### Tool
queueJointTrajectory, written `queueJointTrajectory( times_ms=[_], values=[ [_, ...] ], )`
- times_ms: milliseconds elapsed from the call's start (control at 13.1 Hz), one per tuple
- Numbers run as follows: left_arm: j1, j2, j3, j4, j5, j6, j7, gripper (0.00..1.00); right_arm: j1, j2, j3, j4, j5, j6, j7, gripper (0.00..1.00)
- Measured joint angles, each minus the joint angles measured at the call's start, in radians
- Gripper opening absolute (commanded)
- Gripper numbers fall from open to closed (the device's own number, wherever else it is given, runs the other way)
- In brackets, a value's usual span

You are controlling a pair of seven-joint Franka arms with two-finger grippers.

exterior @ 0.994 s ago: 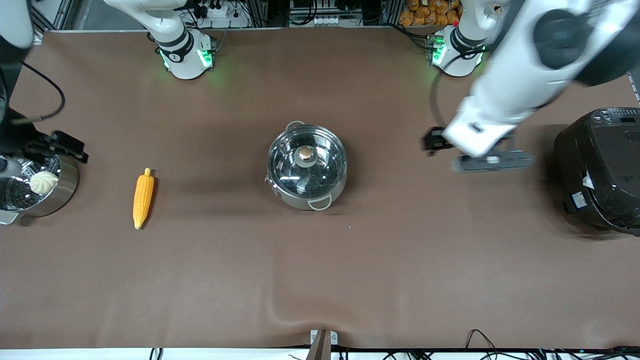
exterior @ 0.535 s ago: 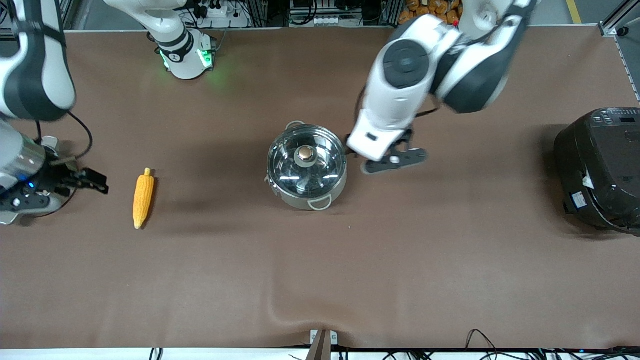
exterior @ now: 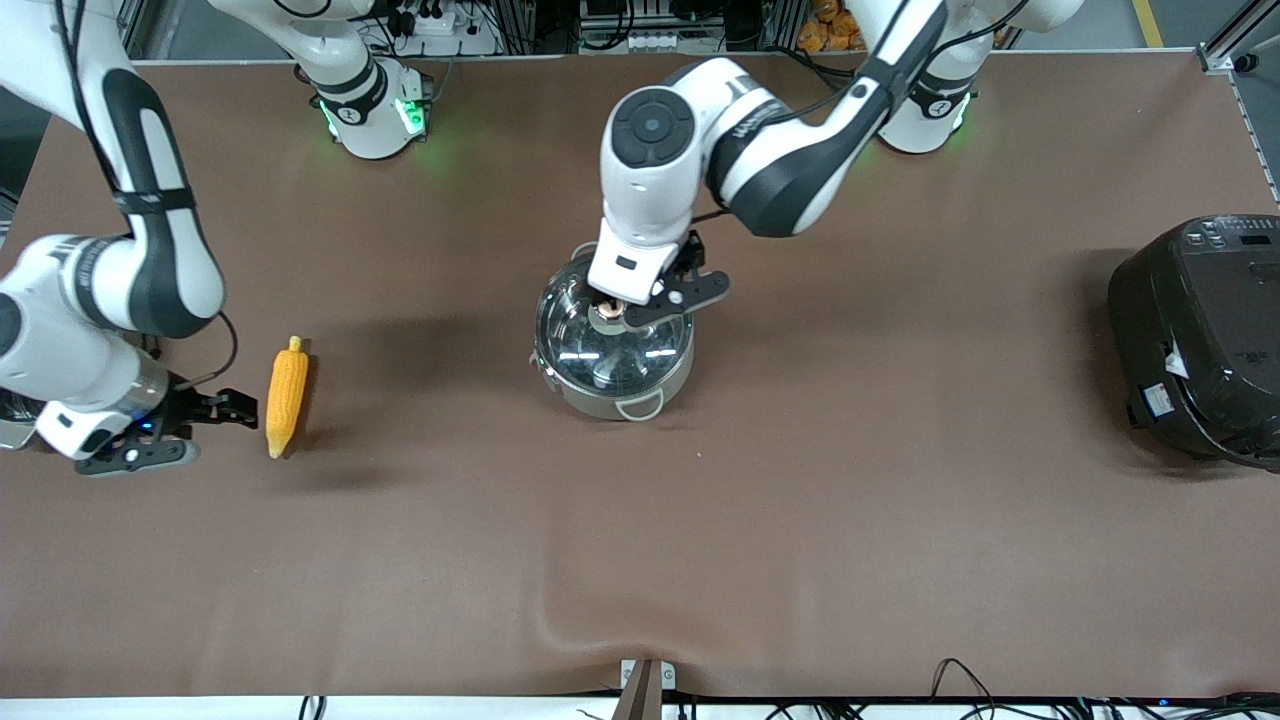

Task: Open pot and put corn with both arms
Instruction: 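Reach the left gripper to the lid knob while the right gripper reaches the corn, then grasp the lid knob with the left gripper while the right gripper grasps the corn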

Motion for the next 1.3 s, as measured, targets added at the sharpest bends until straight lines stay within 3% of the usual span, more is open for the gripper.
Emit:
queueJointTrajectory(
  times_ms=[229, 459, 994, 1300],
  values=[
    [-0.051, 0.043, 0.042, 0.002, 0.000, 0.054, -0.012, 1.00, 0.000, 0.018, 0.001, -0.089, 0.000, 0.071, -0.002, 1.00],
    [-0.095, 0.082, 0.083, 0.007, 0.000, 0.106, -0.013, 1.00, -0.001, 0.034, -0.001, -0.113, 0.000, 0.086, -0.002, 1.00],
    [-0.117, 0.096, 0.095, 0.019, 0.000, 0.111, -0.013, 1.00, -0.014, 0.088, -0.002, -0.162, 0.001, 0.147, -0.002, 1.00],
    [-0.118, 0.113, 0.095, 0.020, 0.000, 0.111, -0.013, 0.89, -0.035, 0.089, -0.002, -0.178, 0.001, 0.147, -0.023, 1.00]
  ],
)
